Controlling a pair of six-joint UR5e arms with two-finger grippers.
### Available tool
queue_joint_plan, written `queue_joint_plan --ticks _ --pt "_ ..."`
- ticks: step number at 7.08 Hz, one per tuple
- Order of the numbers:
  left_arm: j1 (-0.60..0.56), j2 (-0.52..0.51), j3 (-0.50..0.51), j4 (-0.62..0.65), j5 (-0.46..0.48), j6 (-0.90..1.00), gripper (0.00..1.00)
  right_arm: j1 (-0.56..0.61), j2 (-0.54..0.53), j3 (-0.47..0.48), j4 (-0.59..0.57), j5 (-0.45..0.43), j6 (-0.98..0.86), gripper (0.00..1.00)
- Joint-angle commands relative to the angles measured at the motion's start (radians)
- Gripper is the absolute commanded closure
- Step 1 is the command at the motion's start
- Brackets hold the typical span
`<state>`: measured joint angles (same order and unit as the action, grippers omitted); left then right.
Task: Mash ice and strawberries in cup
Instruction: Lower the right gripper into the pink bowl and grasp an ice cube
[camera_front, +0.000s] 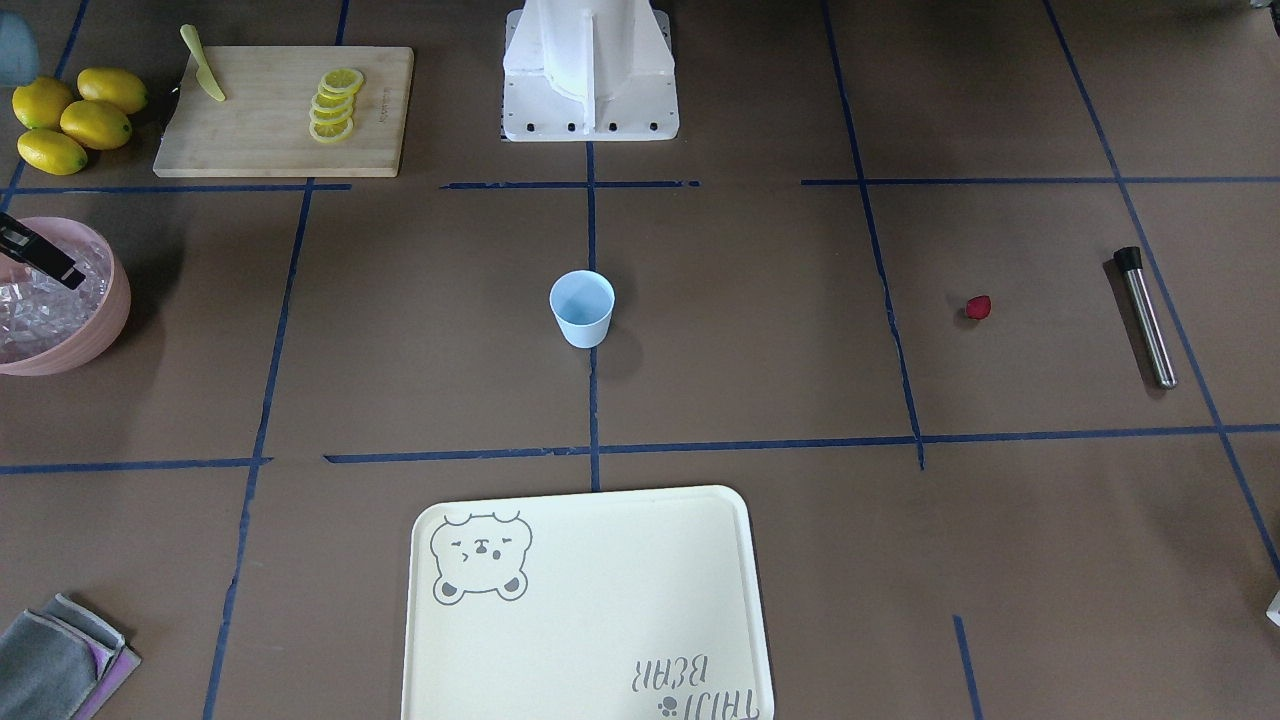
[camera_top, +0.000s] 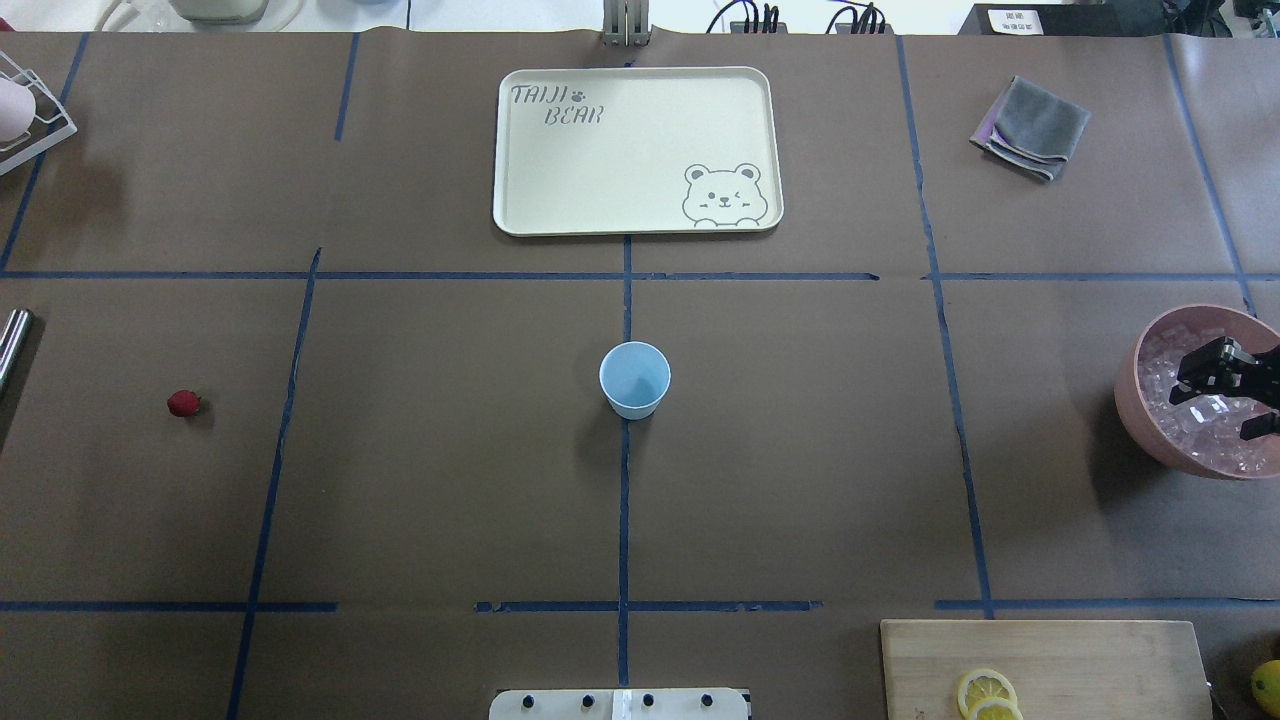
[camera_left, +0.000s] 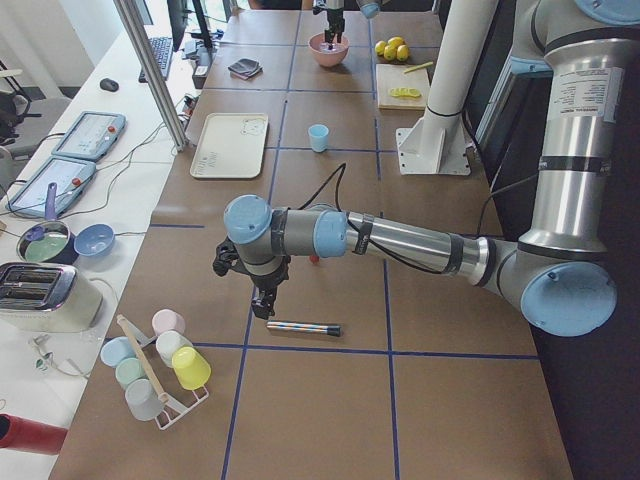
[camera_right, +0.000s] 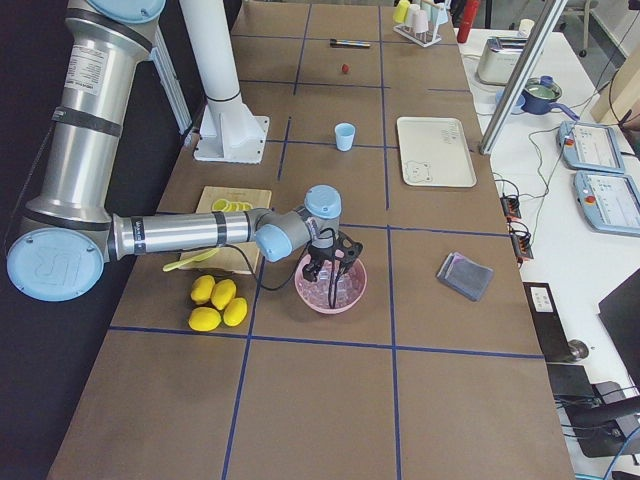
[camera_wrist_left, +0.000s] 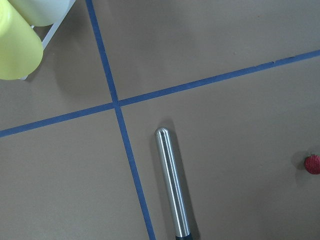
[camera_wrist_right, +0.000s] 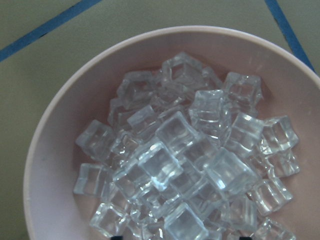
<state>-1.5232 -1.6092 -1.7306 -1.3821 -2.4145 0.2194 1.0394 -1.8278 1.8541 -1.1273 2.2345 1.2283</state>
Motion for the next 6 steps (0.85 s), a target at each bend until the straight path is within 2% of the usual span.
queue_joint_plan --ticks 1,4,6 --pt "0.000 0.000 -0.001 0.000 0.000 0.000 0.00 -0.002 -0.004 -0.003 -0.003 -0.030 0.000 0.28" --pt "0.000 0.000 -0.003 0.000 0.000 0.000 0.00 -0.002 -0.004 -0.007 -0.003 -0.032 0.002 0.52" --pt "0.000 0.000 -0.003 0.000 0.000 0.000 0.00 -0.002 0.001 -0.007 -0.003 -0.032 0.002 0.72"
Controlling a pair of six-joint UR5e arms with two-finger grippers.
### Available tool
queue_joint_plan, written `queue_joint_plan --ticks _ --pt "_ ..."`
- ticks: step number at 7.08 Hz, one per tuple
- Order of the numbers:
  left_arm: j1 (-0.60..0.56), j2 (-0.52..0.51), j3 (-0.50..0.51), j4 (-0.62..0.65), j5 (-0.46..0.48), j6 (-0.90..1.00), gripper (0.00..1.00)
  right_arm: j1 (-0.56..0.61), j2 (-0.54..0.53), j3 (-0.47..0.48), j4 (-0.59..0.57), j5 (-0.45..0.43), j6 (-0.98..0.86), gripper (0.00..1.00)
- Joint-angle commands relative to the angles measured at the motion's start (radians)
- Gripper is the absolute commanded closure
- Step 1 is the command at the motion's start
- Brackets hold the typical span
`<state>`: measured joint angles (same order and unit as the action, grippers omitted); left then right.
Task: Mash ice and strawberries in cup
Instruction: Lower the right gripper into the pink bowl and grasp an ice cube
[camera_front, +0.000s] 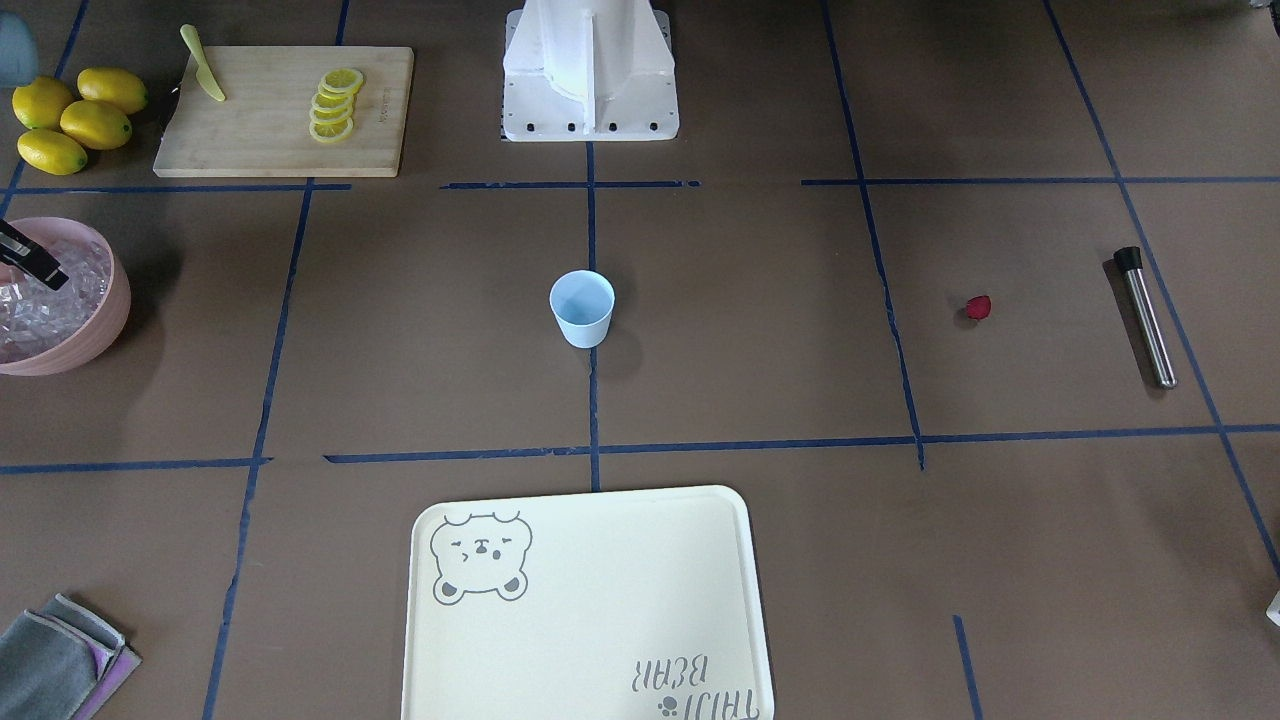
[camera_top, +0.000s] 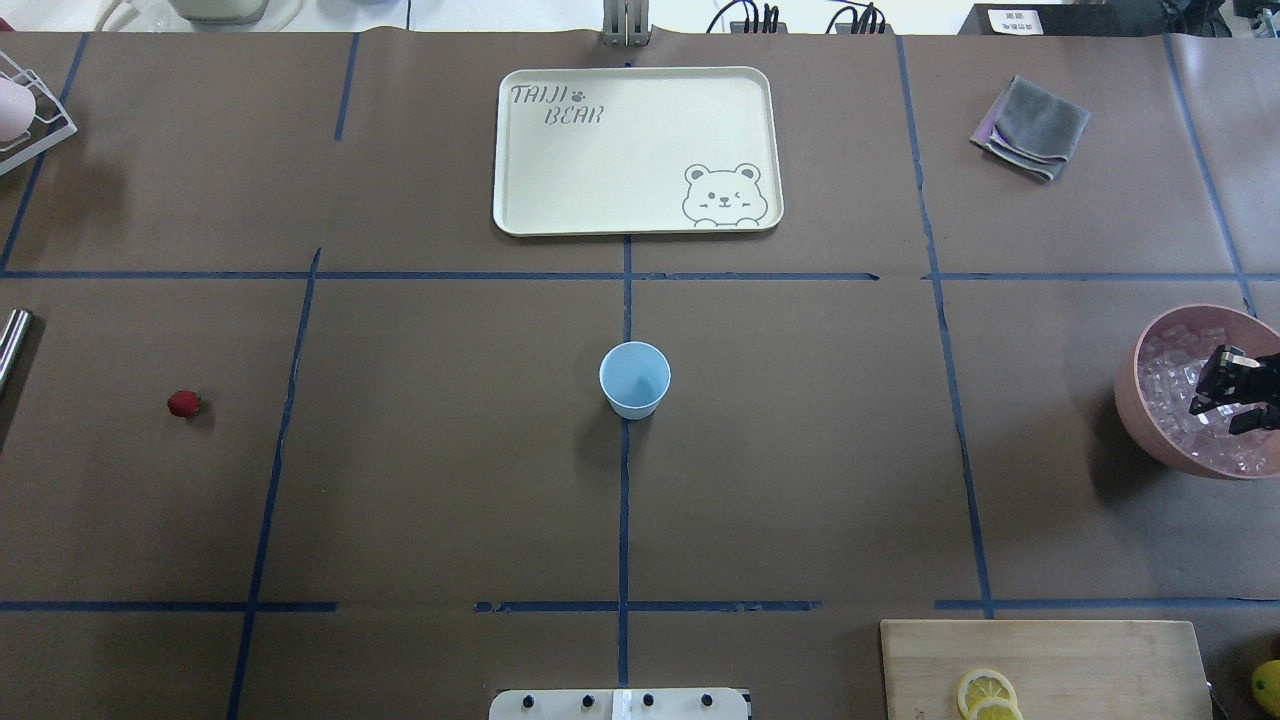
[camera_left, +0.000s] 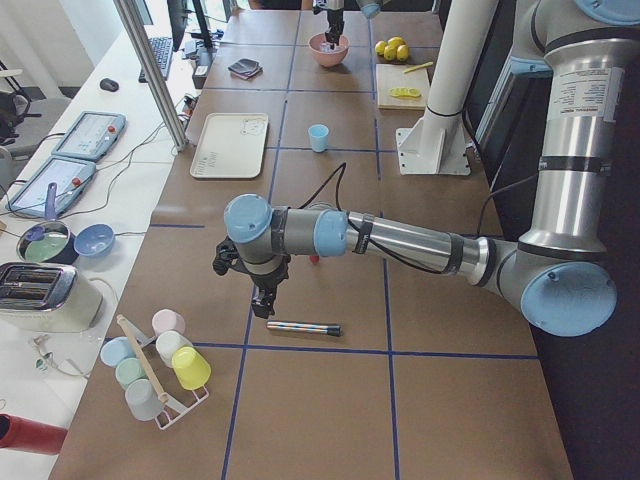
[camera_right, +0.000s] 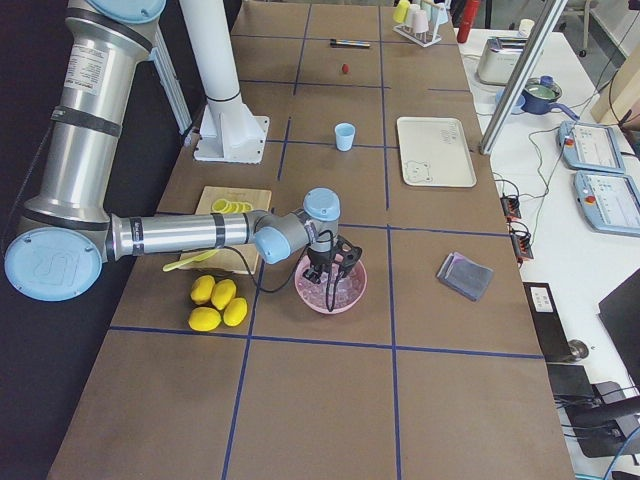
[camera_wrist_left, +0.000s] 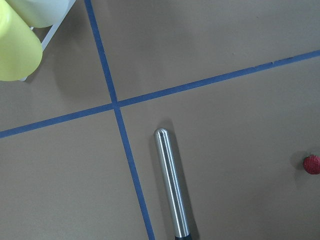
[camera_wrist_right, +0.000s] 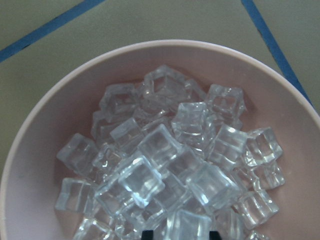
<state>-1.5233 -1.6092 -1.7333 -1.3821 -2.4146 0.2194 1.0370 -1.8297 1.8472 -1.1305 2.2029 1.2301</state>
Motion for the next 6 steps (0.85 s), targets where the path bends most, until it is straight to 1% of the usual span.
queue_joint_plan --ticks 1,2,3,4,6 --pt "0.000 0.000 0.000 0.000 0.000 0.000 0.00 0.000 0.006 0.003 0.000 0.000 0.000 0.88" --pt "0.000 0.000 0.000 0.000 0.000 0.000 0.00 0.000 0.007 0.004 0.000 0.000 0.000 0.97" --pt "0.000 0.000 0.000 0.000 -0.001 0.000 0.00 0.000 0.007 0.013 0.000 0.000 0.000 1.00" --pt "0.000 0.000 0.000 0.000 -0.001 0.000 0.00 0.001 0.007 0.027 0.000 0.000 0.000 1.00" --pt "0.000 0.000 -0.002 -0.002 -0.001 0.000 0.00 0.003 0.003 0.099 -0.002 0.004 0.008 1.00"
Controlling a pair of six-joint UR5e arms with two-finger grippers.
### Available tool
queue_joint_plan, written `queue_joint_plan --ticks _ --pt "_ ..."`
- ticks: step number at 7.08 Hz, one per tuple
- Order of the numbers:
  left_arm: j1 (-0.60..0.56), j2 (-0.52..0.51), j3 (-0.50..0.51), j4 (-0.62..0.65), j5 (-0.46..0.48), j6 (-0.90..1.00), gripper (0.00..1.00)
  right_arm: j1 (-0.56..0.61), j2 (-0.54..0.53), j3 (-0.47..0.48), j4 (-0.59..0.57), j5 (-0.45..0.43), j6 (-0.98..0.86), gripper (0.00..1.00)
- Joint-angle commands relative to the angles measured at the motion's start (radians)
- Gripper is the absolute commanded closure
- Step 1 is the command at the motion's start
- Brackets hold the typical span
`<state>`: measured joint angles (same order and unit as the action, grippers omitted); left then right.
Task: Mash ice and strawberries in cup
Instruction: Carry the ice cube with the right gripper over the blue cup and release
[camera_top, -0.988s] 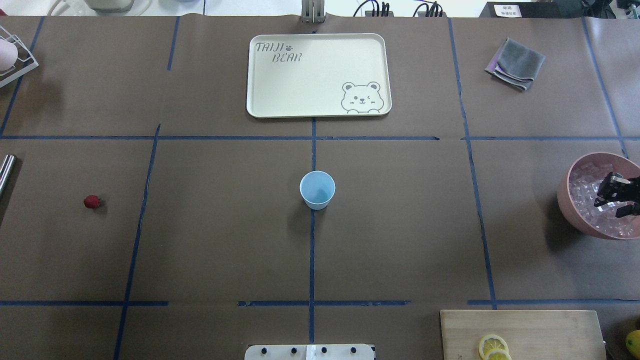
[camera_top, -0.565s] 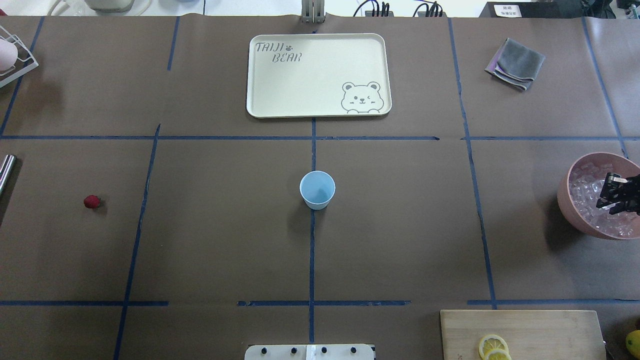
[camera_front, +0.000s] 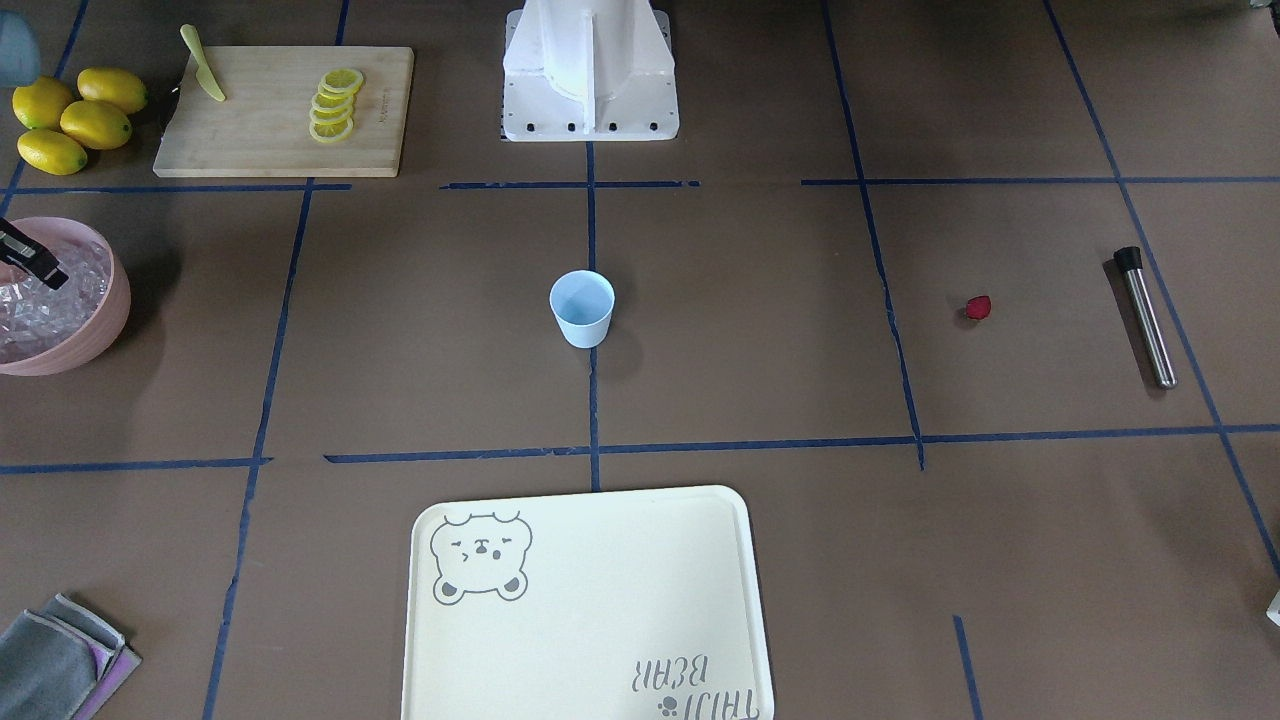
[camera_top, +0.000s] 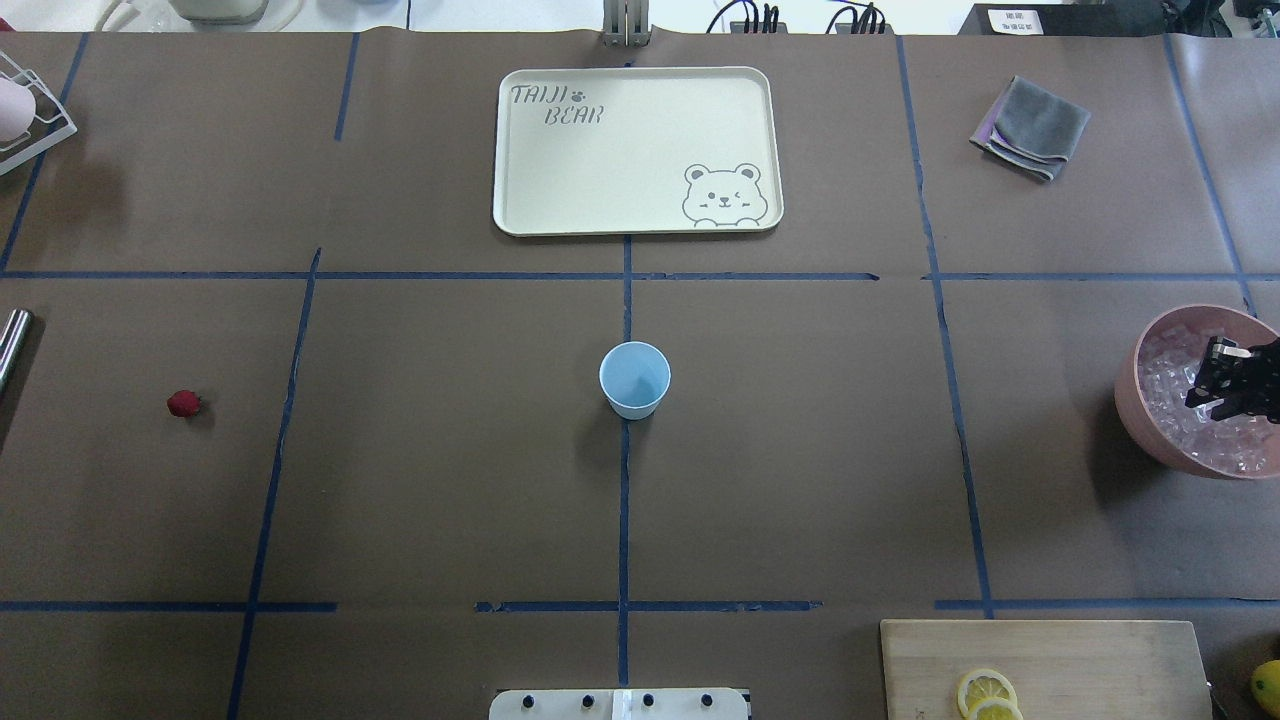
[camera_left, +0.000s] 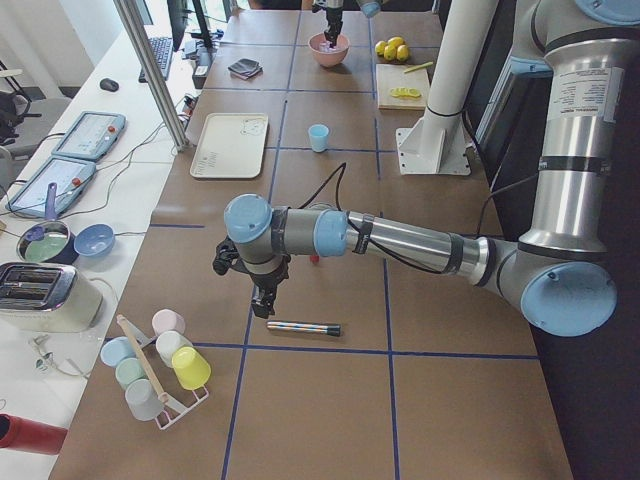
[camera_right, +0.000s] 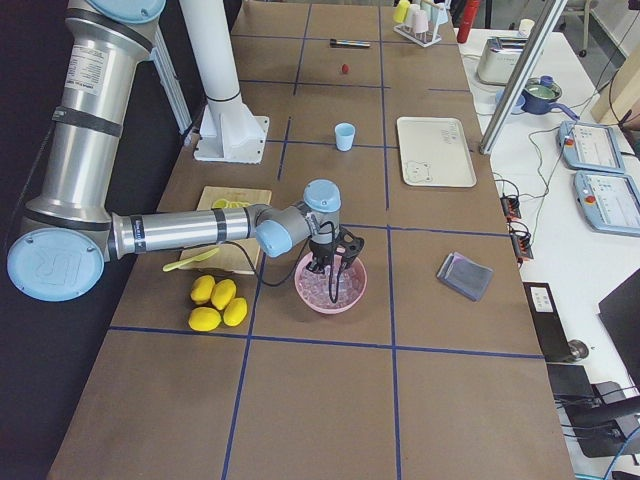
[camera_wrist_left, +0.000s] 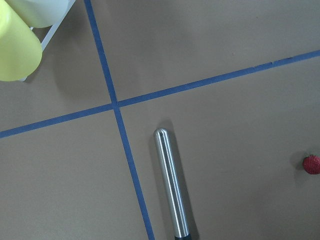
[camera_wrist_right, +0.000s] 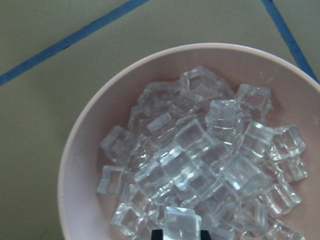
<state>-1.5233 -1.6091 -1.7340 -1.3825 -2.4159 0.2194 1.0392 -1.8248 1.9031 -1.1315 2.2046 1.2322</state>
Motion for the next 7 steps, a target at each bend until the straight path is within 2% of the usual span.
queue_joint_plan --ticks 1,3,5,6,7 --pt "0.000 0.000 -0.001 -0.001 0.000 0.000 0.00 -0.007 0.009 0.106 -0.001 0.010 0.089 1.00" --pt "0.000 0.000 0.001 -0.001 0.000 0.002 0.00 -0.071 0.172 0.154 -0.002 0.023 0.278 1.00" --pt "0.000 0.000 0.010 -0.001 0.000 0.003 0.00 -0.183 0.390 0.143 -0.011 0.017 0.500 1.00" --pt "0.000 0.000 0.014 -0.001 0.000 0.002 0.00 -0.247 0.489 0.108 -0.014 0.001 0.592 1.00" --pt "0.000 0.000 0.014 -0.001 0.000 0.002 0.00 -0.308 0.639 0.032 -0.068 -0.056 0.663 1.00"
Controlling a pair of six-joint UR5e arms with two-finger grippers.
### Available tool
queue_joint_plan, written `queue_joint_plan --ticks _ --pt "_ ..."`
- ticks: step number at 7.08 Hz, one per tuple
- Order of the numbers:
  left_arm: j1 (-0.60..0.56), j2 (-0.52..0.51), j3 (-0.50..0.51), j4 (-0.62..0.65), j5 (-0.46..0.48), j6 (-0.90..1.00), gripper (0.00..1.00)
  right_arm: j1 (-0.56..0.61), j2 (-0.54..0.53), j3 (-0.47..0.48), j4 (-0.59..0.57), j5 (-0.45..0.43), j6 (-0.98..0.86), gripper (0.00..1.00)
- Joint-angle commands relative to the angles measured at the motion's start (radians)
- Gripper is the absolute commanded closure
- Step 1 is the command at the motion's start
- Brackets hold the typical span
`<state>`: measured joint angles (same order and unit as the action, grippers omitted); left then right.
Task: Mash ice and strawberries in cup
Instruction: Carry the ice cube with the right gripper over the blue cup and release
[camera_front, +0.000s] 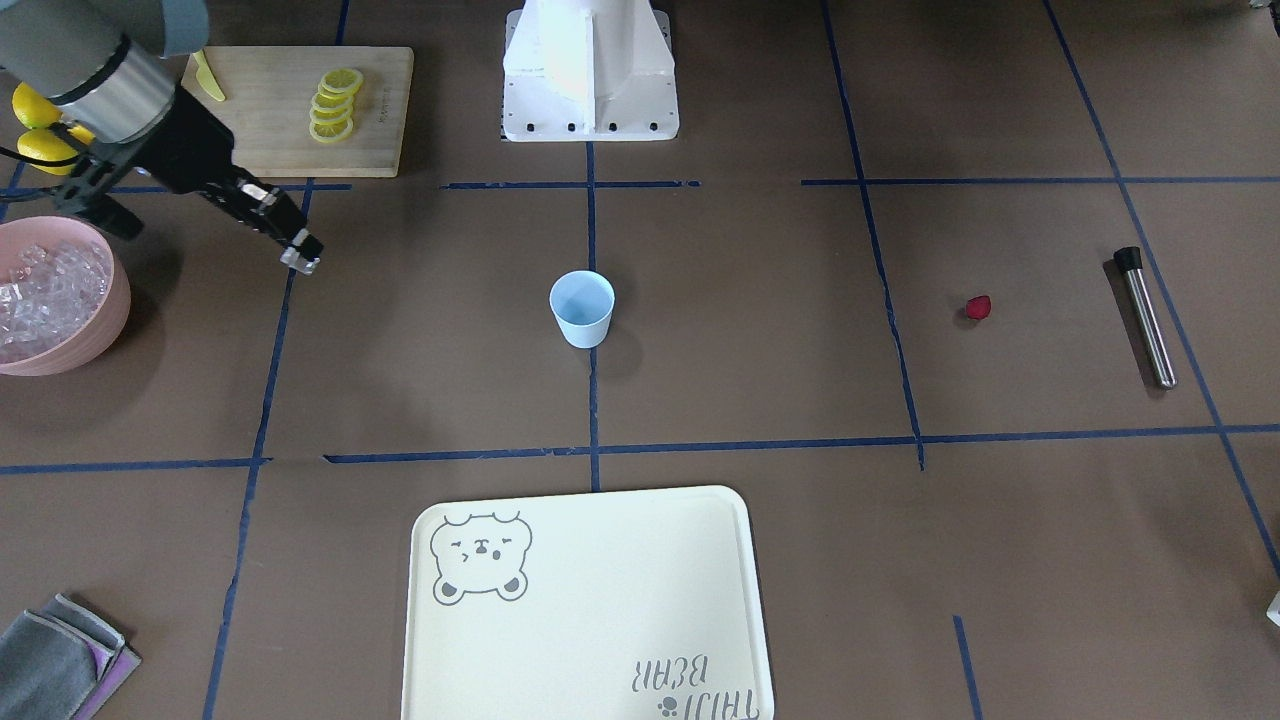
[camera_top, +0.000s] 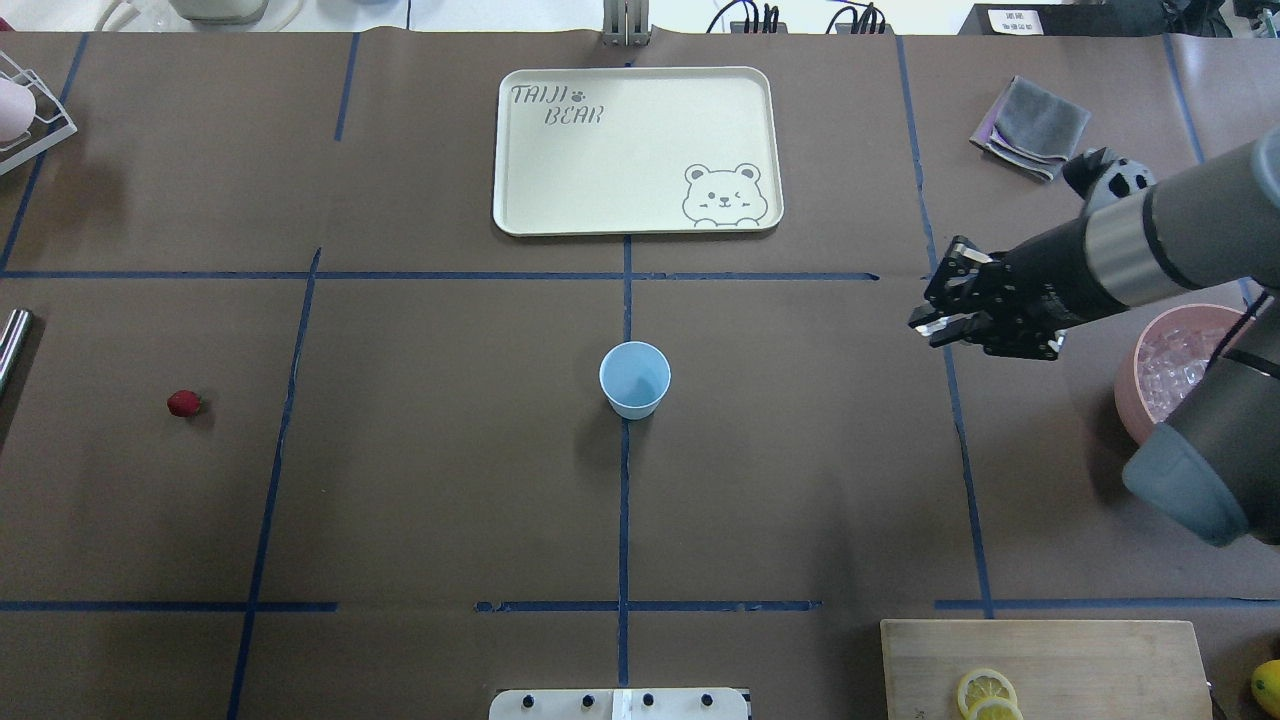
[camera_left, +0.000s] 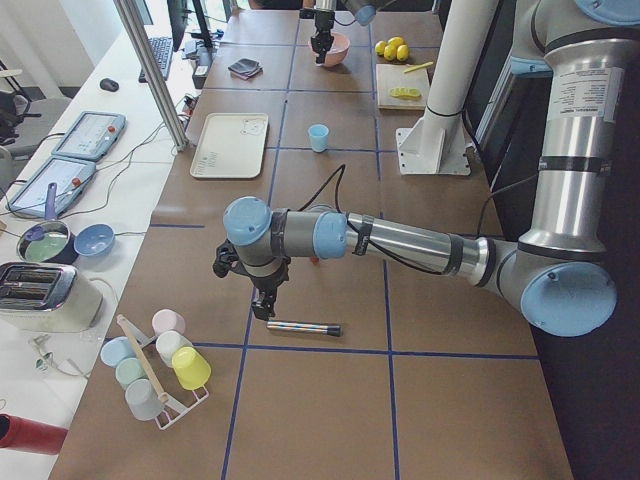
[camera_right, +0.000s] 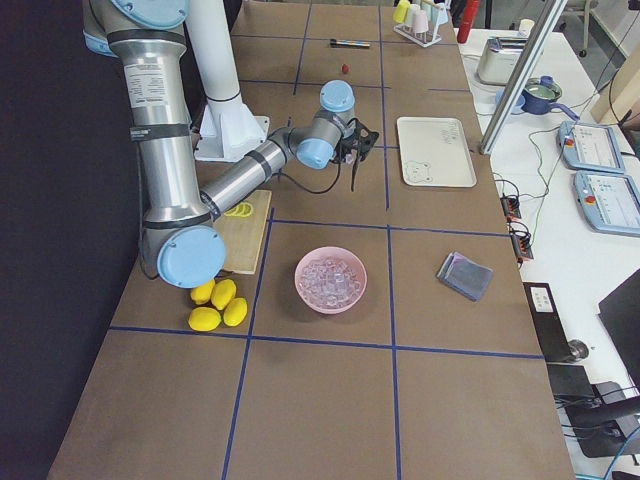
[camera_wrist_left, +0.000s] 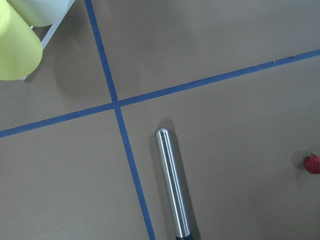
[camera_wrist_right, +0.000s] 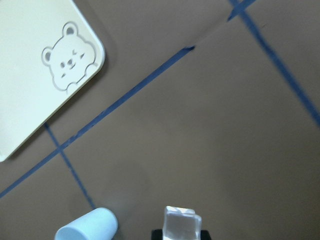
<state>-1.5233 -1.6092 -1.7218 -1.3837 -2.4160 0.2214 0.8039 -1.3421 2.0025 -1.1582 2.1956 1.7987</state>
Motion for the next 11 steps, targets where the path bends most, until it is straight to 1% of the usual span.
queue_joint_plan --ticks 1,2,3,4,5,6,7,8,9,10,11 --pt "0.000 0.000 -0.002 0.000 0.000 0.000 0.00 -0.166 0.276 -0.141 -0.110 -0.160 0.116 1.00" --pt "0.000 0.000 -0.004 0.000 0.000 0.001 0.00 -0.225 0.332 -0.202 -0.106 -0.236 0.146 0.99" --pt "0.000 0.000 -0.004 0.000 0.000 0.001 0.00 -0.248 0.360 -0.227 -0.106 -0.246 0.171 0.99" --pt "0.000 0.000 -0.008 0.000 0.000 0.001 0.00 -0.264 0.400 -0.267 -0.106 -0.287 0.176 0.99" --pt "0.000 0.000 -0.009 0.000 0.000 0.001 0.00 -0.273 0.418 -0.289 -0.107 -0.300 0.179 0.98" --pt "0.000 0.000 -0.007 0.000 0.000 0.001 0.00 -0.281 0.417 -0.291 -0.107 -0.300 0.177 0.92" --pt "0.000 0.000 -0.004 0.000 0.000 0.001 0.00 -0.282 0.420 -0.291 -0.107 -0.300 0.176 0.83" --pt "0.000 0.002 -0.005 0.000 0.000 0.001 0.00 -0.284 0.420 -0.292 -0.109 -0.300 0.176 0.39" --pt "0.000 0.000 -0.007 0.000 0.000 0.001 0.00 -0.284 0.419 -0.292 -0.109 -0.300 0.177 0.17" --pt "0.000 0.000 -0.005 0.000 0.000 0.001 0.00 -0.284 0.417 -0.292 -0.110 -0.300 0.176 0.14" --pt "0.000 0.000 -0.005 0.000 0.000 0.001 0.00 -0.278 0.416 -0.280 -0.110 -0.289 0.173 0.13"
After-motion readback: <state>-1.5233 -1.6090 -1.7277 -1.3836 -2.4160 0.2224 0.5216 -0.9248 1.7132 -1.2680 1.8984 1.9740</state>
